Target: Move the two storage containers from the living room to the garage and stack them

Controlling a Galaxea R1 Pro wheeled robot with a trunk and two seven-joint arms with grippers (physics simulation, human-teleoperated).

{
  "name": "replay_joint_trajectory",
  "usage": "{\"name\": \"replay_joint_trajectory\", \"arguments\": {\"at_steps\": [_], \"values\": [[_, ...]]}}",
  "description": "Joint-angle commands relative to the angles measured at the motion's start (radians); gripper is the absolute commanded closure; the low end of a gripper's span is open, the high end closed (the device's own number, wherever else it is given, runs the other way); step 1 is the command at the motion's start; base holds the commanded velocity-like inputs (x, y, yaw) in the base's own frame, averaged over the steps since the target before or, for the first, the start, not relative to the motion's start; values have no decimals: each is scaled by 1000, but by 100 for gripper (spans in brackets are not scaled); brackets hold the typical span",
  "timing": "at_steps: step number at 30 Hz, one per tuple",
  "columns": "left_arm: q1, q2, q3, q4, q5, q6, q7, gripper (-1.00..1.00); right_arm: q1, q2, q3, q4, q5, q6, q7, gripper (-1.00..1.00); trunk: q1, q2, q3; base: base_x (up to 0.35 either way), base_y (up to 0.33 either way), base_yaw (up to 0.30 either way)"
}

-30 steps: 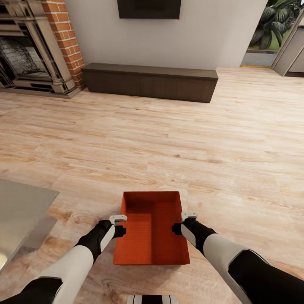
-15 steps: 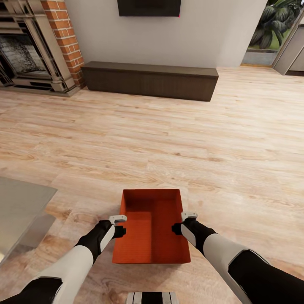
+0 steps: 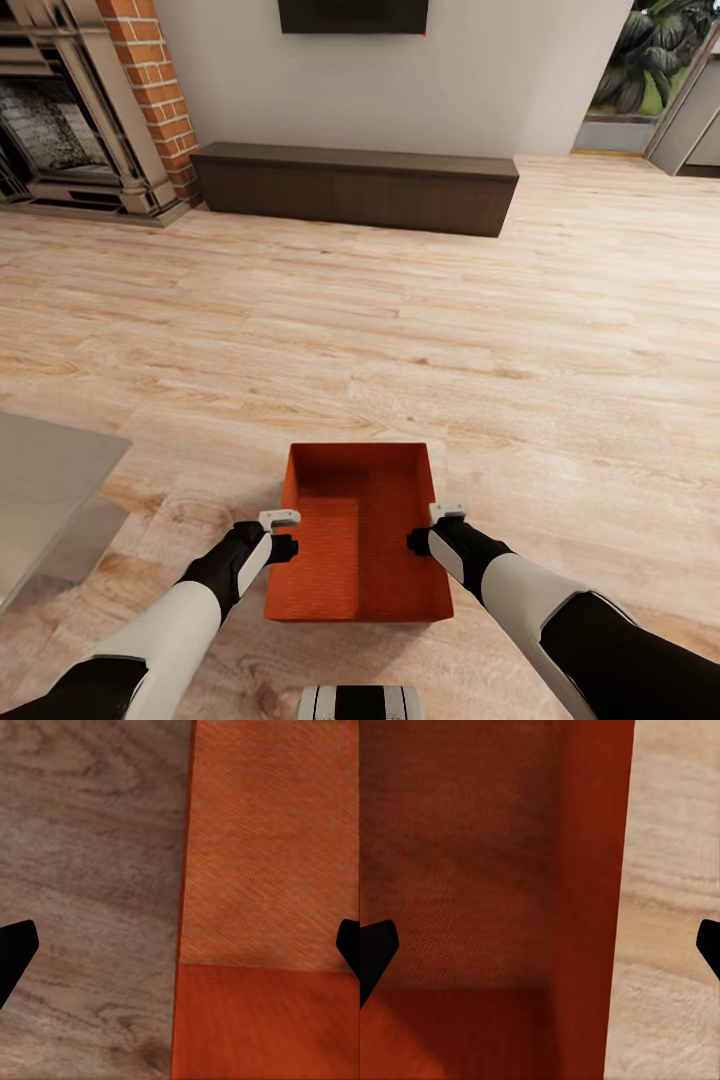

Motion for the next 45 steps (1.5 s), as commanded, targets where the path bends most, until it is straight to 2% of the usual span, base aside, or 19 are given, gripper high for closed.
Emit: {"name": "replay_joint_trajectory", "arguments": {"at_steps": [1, 8, 13, 29, 45], "values": [[0, 0, -2, -2, 11, 5, 8, -100, 0, 0, 8, -2, -9, 5, -6, -100, 4, -8, -4, 0, 0, 0], [0, 0, -2, -2, 11, 5, 8, -100, 0, 0, 8, -2, -9, 5, -6, -100, 31, -57, -26, 0, 0, 0], [0, 0, -2, -3, 11, 1, 9, -100, 0, 0, 8, -2, -9, 5, -6, -100, 31, -57, -26, 0, 0, 0], [0, 0, -2, -2, 11, 3, 8, -100, 0, 0, 8, -2, -9, 5, -6, -100, 92, -169, -76, 0, 0, 0], [0, 0, -2, -2, 11, 0, 9, -100, 0, 0, 8, -2, -9, 5, -6, -100, 92, -169, -76, 0, 0, 0]]}}
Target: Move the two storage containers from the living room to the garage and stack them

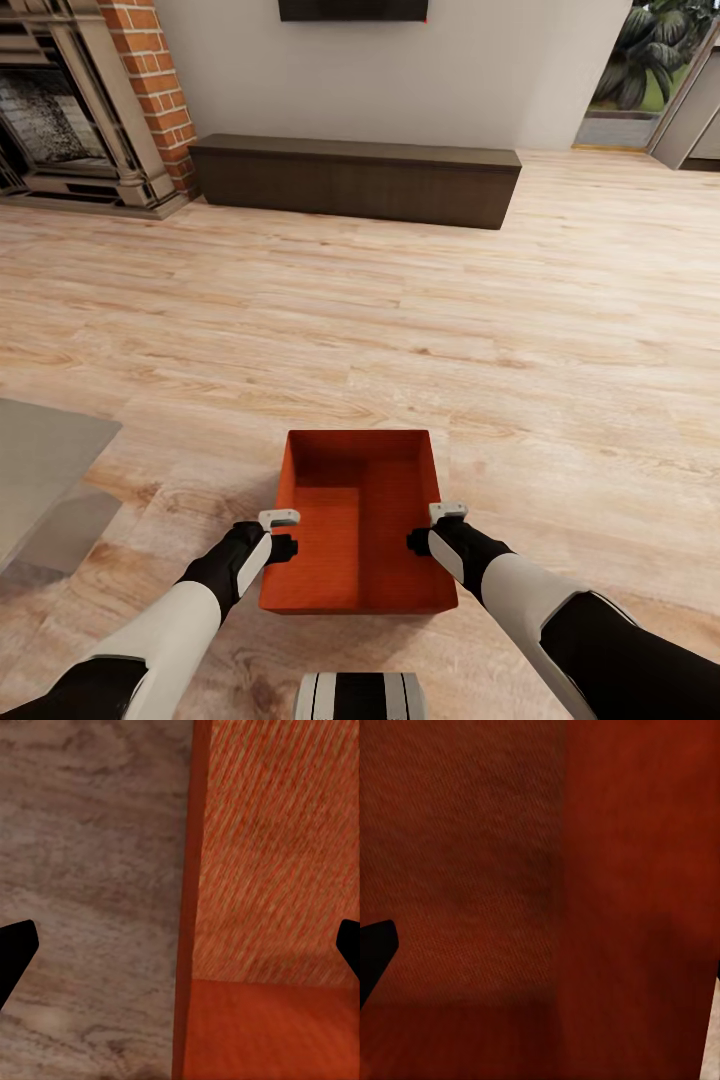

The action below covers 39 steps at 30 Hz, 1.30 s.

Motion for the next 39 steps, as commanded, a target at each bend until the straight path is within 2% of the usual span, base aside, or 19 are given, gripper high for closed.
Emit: {"name": "replay_joint_trajectory", "arguments": {"at_steps": [1, 15, 18, 22, 26, 36, 39], "values": [[0, 0, -2, -2, 11, 4, 7, -100, 0, 0, 8, -2, -9, 5, -6, -100, 0, 0, -1, 0, 0, 0], [0, 0, -2, -2, 11, 4, 7, -100, 0, -5, 7, -2, -13, 5, -6, -100, 0, 0, -1, 0, 0, 0], [0, 0, -2, -2, 11, 4, 7, -100, 0, -12, 6, -2, -14, 5, -6, -100, 0, 0, -1, 0, 0, 0], [0, 0, -2, -2, 11, 6, 7, -100, 0, -17, 6, -2, -15, 5, -6, -100, 15, -28, -13, 0, 0, 0], [0, 0, -2, -2, 11, 7, 7, -100, 0, -19, 5, -2, -15, 5, -6, -100, 17, -29, -29, 0, 0, 0], [0, 0, -1, -3, 11, 8, 8, -100, 0, -19, 5, -2, -15, 5, -6, -100, 17, -29, -29, 0, 0, 0], [0, -1, -1, -3, 11, 8, 52, -100, 0, -19, 5, -2, -15, 4, -6, -100, 17, -29, -29, 0, 0, 0]]}}
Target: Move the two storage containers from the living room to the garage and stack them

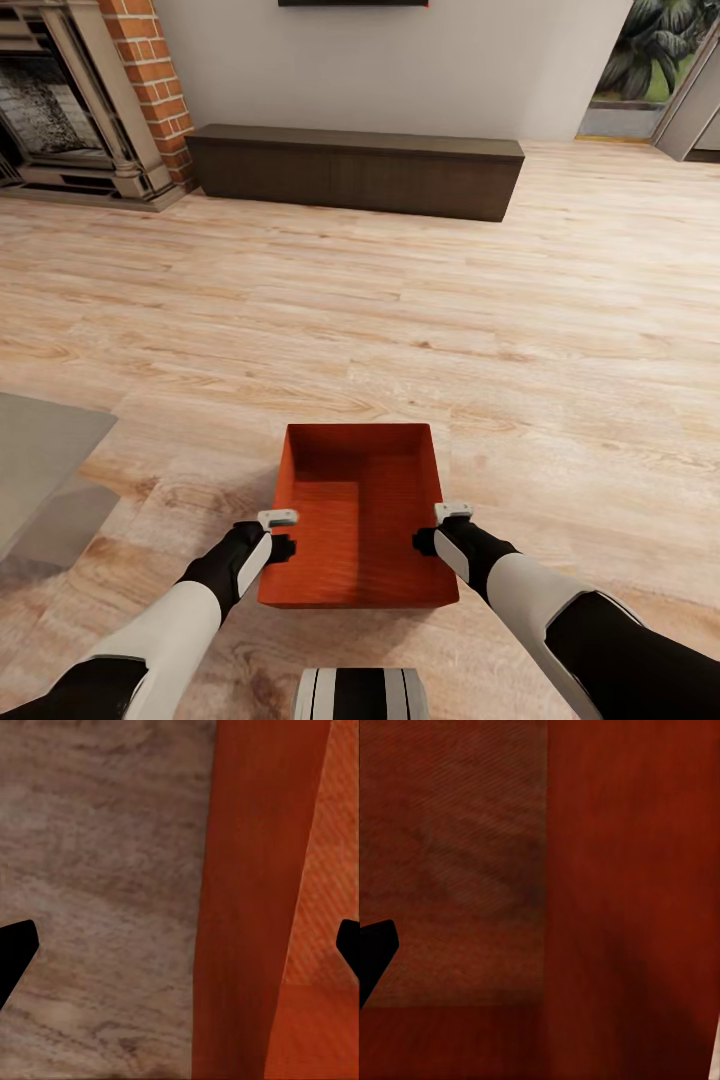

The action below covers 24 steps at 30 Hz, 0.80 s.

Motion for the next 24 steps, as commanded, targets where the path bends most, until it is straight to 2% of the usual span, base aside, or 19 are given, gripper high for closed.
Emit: {"name": "replay_joint_trajectory", "arguments": {"at_steps": [1, 6, 24], "values": [[0, 0, -3, -2, 11, 4, 24, -100, 0, 0, 8, -2, -9, 5, -6, -100, 0, 0, -1, 0, 0, 0], [0, -2, -6, -1, 11, 3, 54, -100, 0, -4, 9, -2, -9, -3, -6, -100, 0, 0, -1, 0, 0, 0], [0, -1, -5, 0, 14, 0, 41, -100, 0, -4, 8, -2, -9, -8, -6, -100, 0, 0, -1, 0, 0, 0]]}}
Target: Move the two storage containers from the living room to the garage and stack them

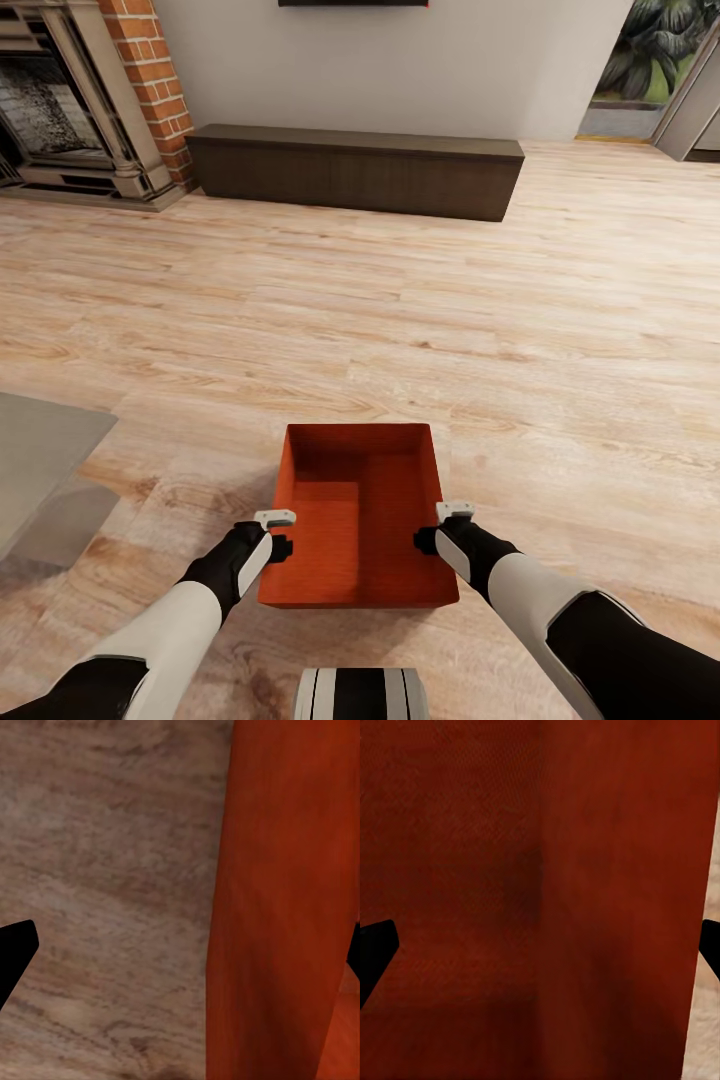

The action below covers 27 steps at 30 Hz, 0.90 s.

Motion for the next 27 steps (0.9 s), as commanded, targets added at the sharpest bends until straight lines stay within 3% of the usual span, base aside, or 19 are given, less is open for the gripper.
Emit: {"name": "replay_joint_trajectory", "arguments": {"at_steps": [1, 19, 27], "values": [[0, 0, -3, -2, 11, 4, 7, -100, 0, -1, 8, -2, -9, 5, -6, -100, 0, 0, -1, 0, 0, 0], [0, -7, -5, 4, 8, 4, 7, -100, 0, 0, 9, -2, -8, 5, -6, -100, 0, 0, -1, 0, 0, 0], [0, -7, -74, 9, 8, 3, 7, -100, 0, 0, 9, -2, -7, 5, -6, -100, 0, 0, -1, 0, 0, 0]]}}
